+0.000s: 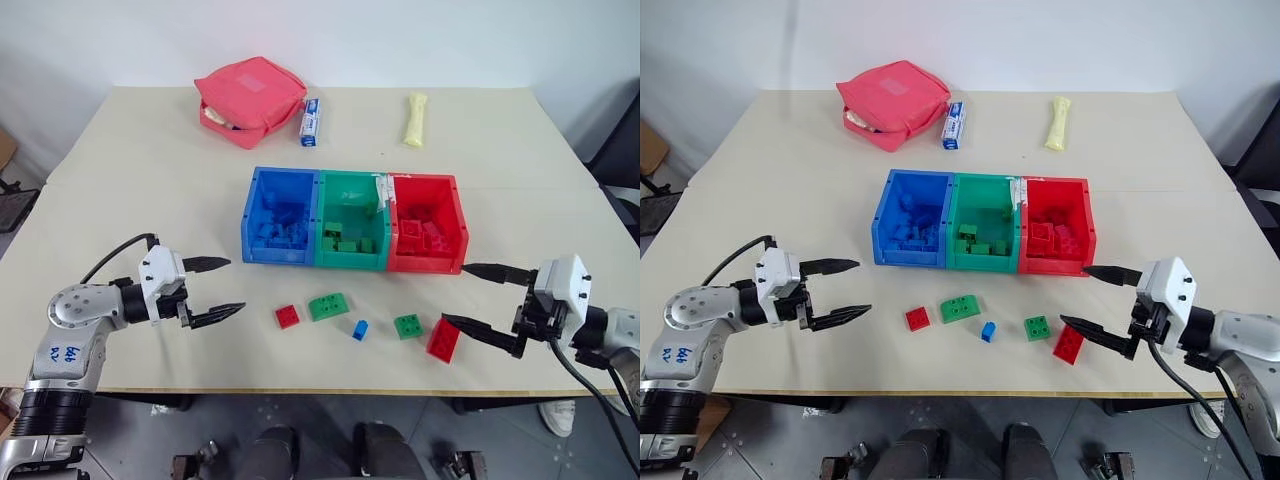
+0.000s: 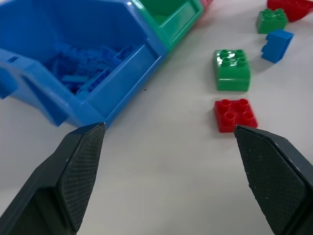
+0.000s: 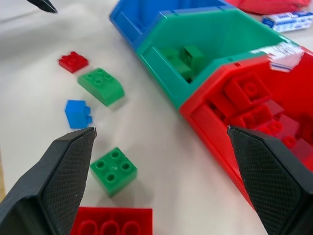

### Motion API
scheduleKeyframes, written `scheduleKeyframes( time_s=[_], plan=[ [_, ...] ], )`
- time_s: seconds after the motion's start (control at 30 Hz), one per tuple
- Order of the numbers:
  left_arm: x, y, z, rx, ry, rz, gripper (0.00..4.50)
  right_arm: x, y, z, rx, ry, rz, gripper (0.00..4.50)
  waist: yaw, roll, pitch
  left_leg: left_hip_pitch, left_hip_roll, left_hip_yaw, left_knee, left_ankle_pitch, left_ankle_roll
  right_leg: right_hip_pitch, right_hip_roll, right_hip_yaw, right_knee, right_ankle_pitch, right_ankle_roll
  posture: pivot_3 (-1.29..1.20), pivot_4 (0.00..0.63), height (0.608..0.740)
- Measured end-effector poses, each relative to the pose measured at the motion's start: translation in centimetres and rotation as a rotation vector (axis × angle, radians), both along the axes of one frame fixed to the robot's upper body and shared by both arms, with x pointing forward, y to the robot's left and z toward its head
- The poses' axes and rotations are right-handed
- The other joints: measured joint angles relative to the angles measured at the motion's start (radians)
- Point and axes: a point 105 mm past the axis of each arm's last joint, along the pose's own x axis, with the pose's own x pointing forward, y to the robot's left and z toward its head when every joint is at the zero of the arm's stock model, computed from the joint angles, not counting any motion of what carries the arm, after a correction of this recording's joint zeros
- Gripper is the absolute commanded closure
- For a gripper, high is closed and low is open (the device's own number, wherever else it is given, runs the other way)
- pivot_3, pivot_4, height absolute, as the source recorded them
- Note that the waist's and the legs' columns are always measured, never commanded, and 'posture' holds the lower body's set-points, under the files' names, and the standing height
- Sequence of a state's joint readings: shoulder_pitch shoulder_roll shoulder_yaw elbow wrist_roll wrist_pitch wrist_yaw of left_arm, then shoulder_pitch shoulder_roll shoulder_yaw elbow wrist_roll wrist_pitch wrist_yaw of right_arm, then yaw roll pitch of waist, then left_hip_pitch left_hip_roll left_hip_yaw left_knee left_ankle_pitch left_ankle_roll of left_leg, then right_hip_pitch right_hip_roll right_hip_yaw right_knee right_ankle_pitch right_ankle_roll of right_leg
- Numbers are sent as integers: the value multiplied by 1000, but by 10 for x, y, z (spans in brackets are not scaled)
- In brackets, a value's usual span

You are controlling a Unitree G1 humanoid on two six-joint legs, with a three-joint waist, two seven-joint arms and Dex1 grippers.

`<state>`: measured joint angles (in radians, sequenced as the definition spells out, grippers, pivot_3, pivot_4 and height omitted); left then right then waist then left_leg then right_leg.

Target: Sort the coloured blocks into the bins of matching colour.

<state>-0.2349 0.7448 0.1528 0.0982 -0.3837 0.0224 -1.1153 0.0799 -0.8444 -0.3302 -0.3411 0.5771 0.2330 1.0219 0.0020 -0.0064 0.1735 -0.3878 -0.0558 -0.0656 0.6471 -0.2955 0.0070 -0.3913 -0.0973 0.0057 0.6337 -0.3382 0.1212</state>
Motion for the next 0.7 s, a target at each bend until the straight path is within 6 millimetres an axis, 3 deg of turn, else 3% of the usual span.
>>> scheduleKeyframes(
  time_s=[0.2, 0.37, 0.43, 0.53, 0.7],
  plan=[
    [-1, -12, -1, -38, 30, -35, 44, -6, -14, -1, 8, -34, -127, 0, 8, 0, 0, 0, 0, 0, 1, 0, 0, 0, 0, 0, 2, 0, 0, 0, 150, 740],
    [-20, -67, -11, -7, 48, -338, 44, -42, -45, -21, -43, 48, -268, 0, 33, 0, 0, 0, -1, 0, 1, 0, 0, 1, 0, 0, 1, 0, 0, 0, 150, 740],
    [-28, -80, -17, 11, 56, -429, 44, -53, -55, -27, -69, 86, -297, 0, 26, 0, 0, 0, -1, 1, 1, 0, 1, 1, 0, 1, 1, 0, 0, 0, 150, 740],
    [-33, -102, -8, -10, 15, -525, 44, -64, -67, -32, -87, 128, -332, 0, 17, 0, 0, 2, -1, 2, 1, -1, 3, 2, 1, 2, 1, 0, 0, 0, 150, 740],
    [-39, -108, -5, -11, 2, -567, 44, -58, -57, -31, -79, 128, -279, 0, 1, 1, -1, 3, 0, 2, 1, -1, 2, 1, 1, 2, 3, 0, 0, 0, 150, 740]
  ],
)
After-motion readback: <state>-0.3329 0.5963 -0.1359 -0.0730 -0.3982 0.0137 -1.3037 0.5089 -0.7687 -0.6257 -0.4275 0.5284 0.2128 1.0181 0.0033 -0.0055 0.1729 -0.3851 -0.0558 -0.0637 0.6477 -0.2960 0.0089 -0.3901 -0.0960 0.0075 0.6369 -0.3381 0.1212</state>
